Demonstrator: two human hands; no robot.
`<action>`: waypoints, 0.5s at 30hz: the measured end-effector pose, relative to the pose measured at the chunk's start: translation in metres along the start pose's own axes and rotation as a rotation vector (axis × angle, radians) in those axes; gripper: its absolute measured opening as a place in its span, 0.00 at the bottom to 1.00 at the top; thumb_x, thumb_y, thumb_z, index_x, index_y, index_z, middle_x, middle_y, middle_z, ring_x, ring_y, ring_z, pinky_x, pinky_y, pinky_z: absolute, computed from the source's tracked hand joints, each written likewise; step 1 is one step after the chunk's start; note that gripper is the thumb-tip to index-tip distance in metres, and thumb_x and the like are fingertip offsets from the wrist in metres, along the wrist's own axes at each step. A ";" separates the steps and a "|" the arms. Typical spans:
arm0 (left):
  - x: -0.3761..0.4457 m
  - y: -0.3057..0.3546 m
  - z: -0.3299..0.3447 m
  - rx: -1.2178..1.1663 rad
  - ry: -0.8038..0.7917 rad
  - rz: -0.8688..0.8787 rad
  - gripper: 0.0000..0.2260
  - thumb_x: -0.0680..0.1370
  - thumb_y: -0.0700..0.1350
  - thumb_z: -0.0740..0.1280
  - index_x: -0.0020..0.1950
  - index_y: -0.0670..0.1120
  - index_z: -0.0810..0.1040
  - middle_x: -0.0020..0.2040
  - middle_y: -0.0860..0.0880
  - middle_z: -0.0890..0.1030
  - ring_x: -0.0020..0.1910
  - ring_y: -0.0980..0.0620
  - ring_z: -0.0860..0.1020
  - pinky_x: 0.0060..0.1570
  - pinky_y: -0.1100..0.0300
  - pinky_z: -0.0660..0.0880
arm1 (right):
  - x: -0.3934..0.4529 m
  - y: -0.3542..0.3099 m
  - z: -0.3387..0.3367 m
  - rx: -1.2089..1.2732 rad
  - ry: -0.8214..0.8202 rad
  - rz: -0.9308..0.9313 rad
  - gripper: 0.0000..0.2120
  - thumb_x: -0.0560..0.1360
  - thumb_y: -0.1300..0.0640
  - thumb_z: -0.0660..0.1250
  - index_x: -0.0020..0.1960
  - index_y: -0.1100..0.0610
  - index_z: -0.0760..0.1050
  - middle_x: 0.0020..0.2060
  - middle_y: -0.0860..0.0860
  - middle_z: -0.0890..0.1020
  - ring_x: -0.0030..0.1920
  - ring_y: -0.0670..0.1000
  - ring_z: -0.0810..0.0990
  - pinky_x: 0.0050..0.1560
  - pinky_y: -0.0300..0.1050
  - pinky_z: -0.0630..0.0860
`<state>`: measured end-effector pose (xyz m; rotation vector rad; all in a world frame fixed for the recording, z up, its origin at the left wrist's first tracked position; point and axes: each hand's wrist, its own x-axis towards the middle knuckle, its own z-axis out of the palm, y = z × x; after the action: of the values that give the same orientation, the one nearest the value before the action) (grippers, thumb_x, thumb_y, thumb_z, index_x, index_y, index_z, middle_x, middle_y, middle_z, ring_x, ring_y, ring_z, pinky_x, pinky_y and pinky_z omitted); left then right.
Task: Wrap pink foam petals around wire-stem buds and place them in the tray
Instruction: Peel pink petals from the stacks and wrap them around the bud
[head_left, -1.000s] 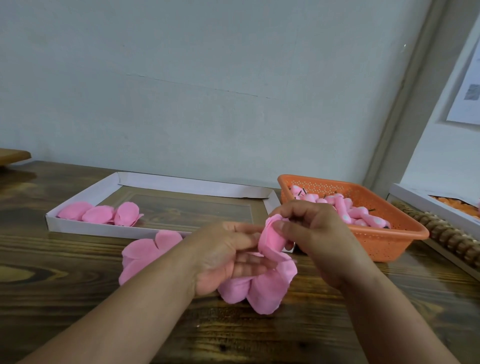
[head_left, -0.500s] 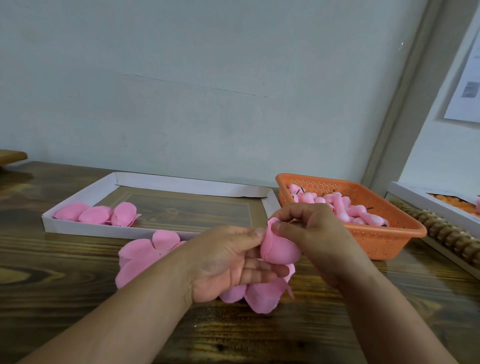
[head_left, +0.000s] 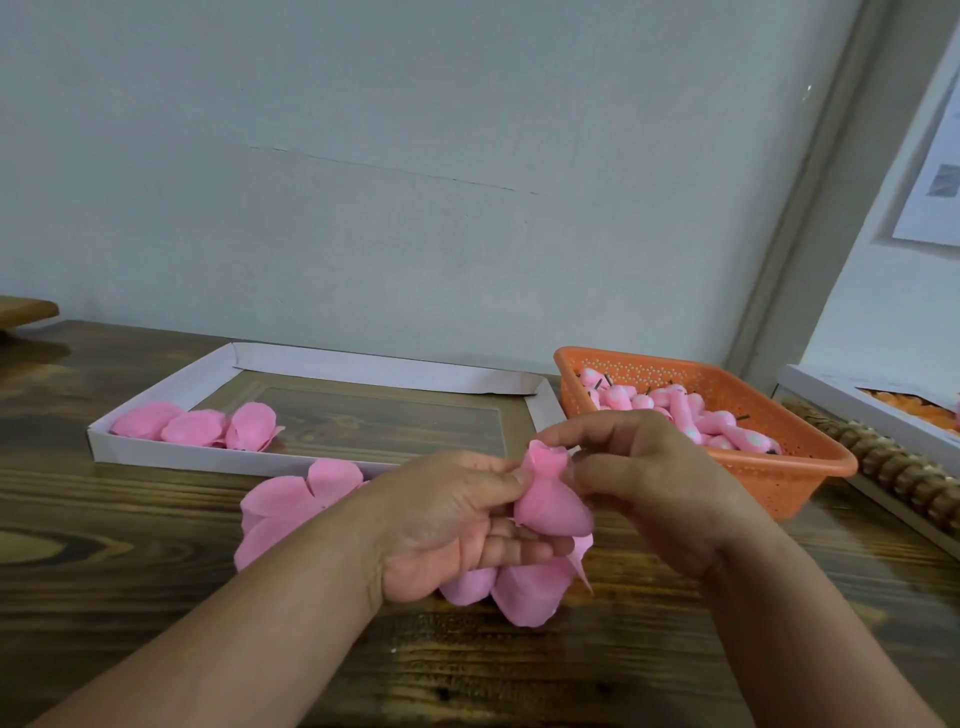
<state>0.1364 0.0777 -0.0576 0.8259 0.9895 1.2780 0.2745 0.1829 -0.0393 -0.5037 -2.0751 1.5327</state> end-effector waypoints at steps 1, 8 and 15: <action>0.000 0.000 0.000 0.009 -0.004 -0.005 0.13 0.79 0.43 0.60 0.56 0.35 0.76 0.47 0.37 0.83 0.41 0.46 0.84 0.41 0.60 0.81 | 0.000 0.000 0.000 -0.005 -0.011 -0.001 0.11 0.63 0.65 0.69 0.40 0.53 0.84 0.32 0.56 0.80 0.34 0.51 0.77 0.32 0.37 0.75; -0.003 0.000 0.002 0.052 -0.063 -0.015 0.16 0.78 0.45 0.60 0.58 0.35 0.76 0.49 0.38 0.83 0.42 0.45 0.83 0.42 0.61 0.80 | -0.002 -0.001 -0.006 -0.035 -0.060 -0.026 0.07 0.65 0.60 0.75 0.43 0.56 0.84 0.32 0.59 0.78 0.27 0.50 0.73 0.26 0.39 0.72; -0.003 0.000 0.001 0.073 -0.054 -0.053 0.14 0.82 0.43 0.58 0.57 0.35 0.77 0.49 0.37 0.82 0.39 0.47 0.83 0.39 0.62 0.81 | 0.000 0.002 -0.003 -0.003 -0.122 -0.044 0.05 0.68 0.66 0.71 0.40 0.58 0.83 0.29 0.58 0.77 0.24 0.49 0.72 0.23 0.40 0.71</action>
<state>0.1376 0.0749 -0.0565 0.8798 1.0131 1.1741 0.2765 0.1852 -0.0404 -0.3716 -2.1655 1.5704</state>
